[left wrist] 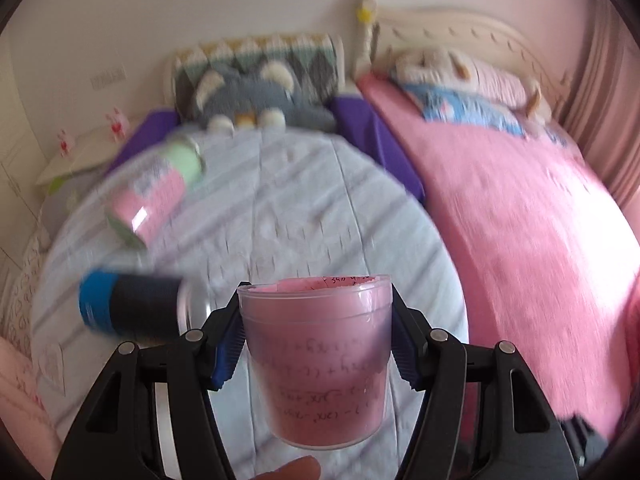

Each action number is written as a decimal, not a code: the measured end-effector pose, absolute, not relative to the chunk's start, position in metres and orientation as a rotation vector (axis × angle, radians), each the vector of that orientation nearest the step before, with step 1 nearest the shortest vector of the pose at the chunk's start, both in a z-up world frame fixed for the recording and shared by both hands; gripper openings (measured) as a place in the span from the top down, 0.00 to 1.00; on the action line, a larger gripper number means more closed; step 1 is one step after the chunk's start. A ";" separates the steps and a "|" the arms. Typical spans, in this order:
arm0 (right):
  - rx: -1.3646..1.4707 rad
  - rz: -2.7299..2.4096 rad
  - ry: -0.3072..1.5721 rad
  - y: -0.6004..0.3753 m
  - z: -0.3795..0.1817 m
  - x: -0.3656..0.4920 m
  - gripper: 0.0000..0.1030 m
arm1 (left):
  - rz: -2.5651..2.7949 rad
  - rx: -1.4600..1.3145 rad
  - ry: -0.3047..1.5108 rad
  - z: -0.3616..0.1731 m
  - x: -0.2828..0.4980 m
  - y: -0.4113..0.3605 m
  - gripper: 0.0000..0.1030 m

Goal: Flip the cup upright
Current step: 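Rotate the held pink cup with the left tool until its opening faces up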

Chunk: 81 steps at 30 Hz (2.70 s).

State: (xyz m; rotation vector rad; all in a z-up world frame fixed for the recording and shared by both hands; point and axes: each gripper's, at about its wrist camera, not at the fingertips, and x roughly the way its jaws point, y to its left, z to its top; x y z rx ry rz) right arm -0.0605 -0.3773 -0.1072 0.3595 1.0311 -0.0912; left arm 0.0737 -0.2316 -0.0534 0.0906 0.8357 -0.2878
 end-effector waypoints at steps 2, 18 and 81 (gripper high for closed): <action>0.366 -0.099 1.032 -0.378 -0.108 -0.055 0.17 | -0.245 0.086 0.755 -0.056 0.091 -0.235 0.37; 0.384 -0.120 1.055 -0.385 -0.119 -0.047 0.17 | -0.221 0.057 0.850 -0.126 0.066 -0.227 0.37; 0.392 -0.126 1.053 -0.388 -0.121 -0.059 0.17 | -0.155 0.084 0.716 -0.120 0.051 -0.230 0.37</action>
